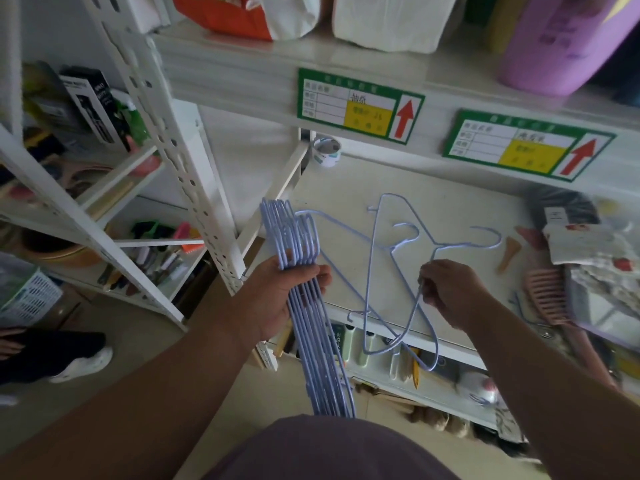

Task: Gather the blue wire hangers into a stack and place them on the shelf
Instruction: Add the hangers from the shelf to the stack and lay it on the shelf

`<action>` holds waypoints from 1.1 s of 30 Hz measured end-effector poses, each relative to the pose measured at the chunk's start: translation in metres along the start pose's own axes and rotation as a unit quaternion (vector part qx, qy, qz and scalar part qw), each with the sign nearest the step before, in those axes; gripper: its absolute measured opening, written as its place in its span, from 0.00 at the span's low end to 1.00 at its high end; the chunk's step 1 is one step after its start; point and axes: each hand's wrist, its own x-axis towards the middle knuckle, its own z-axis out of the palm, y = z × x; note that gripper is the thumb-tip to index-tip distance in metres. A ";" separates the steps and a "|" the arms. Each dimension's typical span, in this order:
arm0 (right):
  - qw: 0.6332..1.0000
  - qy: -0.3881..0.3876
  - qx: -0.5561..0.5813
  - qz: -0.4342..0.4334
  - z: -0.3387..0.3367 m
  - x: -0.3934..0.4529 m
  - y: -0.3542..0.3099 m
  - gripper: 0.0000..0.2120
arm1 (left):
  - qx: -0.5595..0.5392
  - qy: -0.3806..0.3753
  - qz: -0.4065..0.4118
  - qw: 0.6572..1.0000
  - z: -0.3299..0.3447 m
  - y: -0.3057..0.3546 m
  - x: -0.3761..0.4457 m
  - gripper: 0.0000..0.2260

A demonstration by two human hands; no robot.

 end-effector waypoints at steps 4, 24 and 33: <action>0.991 -0.096 -0.009 -0.095 0.019 -0.021 -0.022 0.10 | 0.005 -0.010 0.007 1.000 0.005 0.003 -0.001 0.10; 0.880 -0.293 -0.345 -0.142 0.104 -0.088 -0.012 0.07 | 0.046 -0.054 -0.002 0.997 -0.006 0.007 -0.006 0.16; 0.951 -0.237 -0.192 -0.047 0.121 -0.094 -0.008 0.15 | 0.023 -0.053 -0.014 0.998 -0.007 0.011 -0.010 0.07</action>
